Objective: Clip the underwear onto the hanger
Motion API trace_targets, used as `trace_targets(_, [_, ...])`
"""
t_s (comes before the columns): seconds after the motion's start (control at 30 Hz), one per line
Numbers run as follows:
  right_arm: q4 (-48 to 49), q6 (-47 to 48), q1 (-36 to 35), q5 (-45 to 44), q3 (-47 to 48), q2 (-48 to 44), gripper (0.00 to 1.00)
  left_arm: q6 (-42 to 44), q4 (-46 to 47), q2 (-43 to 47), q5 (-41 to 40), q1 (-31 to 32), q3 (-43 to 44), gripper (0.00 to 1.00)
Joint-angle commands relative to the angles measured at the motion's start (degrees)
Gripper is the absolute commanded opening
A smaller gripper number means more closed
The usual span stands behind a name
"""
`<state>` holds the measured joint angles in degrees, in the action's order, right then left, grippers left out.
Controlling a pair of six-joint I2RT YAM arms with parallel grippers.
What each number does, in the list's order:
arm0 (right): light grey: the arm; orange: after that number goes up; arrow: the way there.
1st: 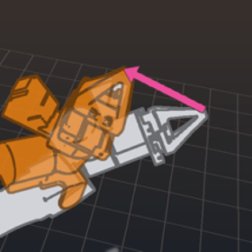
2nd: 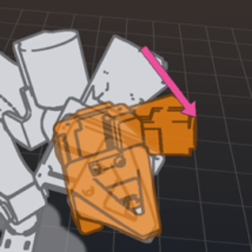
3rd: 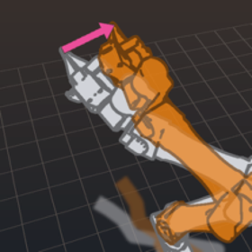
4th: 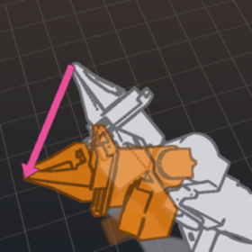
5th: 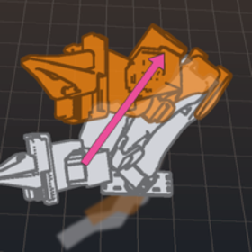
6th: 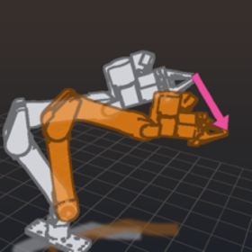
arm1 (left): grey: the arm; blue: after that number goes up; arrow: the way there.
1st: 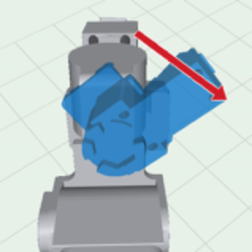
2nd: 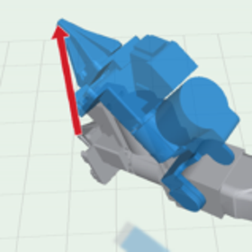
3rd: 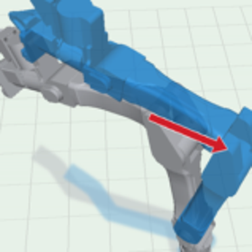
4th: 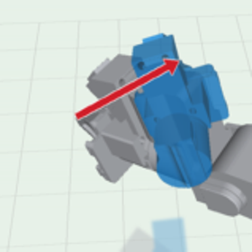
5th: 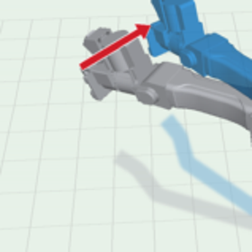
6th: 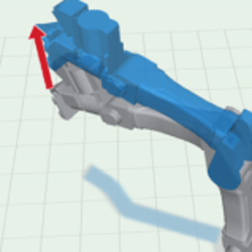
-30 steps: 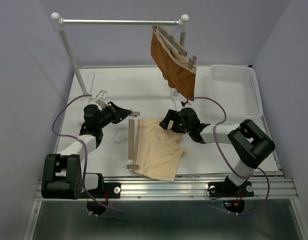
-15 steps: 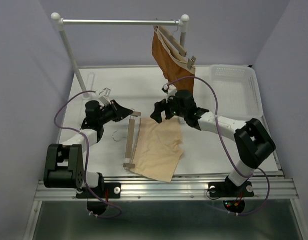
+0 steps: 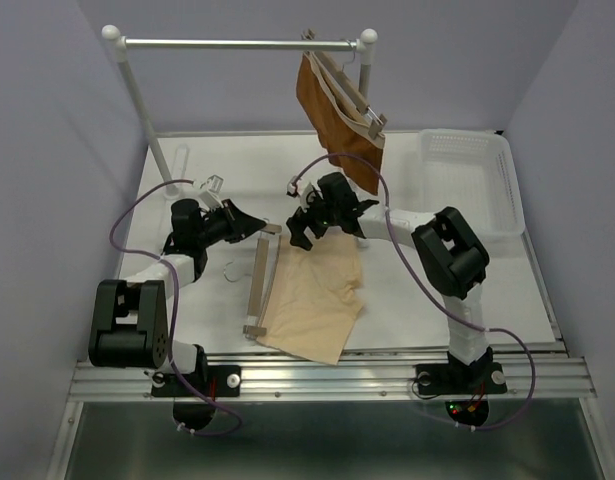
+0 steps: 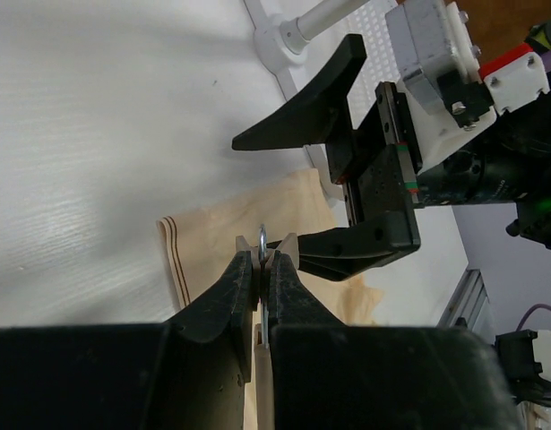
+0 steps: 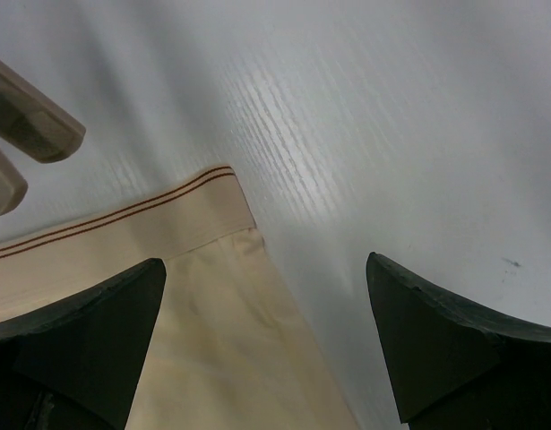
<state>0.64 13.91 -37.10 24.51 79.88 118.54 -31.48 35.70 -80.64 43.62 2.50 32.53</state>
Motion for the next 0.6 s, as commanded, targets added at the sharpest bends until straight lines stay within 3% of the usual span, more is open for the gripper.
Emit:
trace_targets(0.0, [-0.47,4.63,-0.16,2.47,4.93,1.33,0.99,1.25,2.18,-0.74,2.44,-0.22,2.62,0.0])
trace_targets(0.43, [-0.47,5.86,-2.27,4.84,9.33,8.02,0.88,1.43,2.44,-2.5,3.14,-0.22,3.5,0.0])
trace_targets(0.57, [-0.47,5.69,-2.79,4.58,10.65,9.69,0.78,1.34,2.44,-3.03,3.32,-0.22,3.94,0.0])
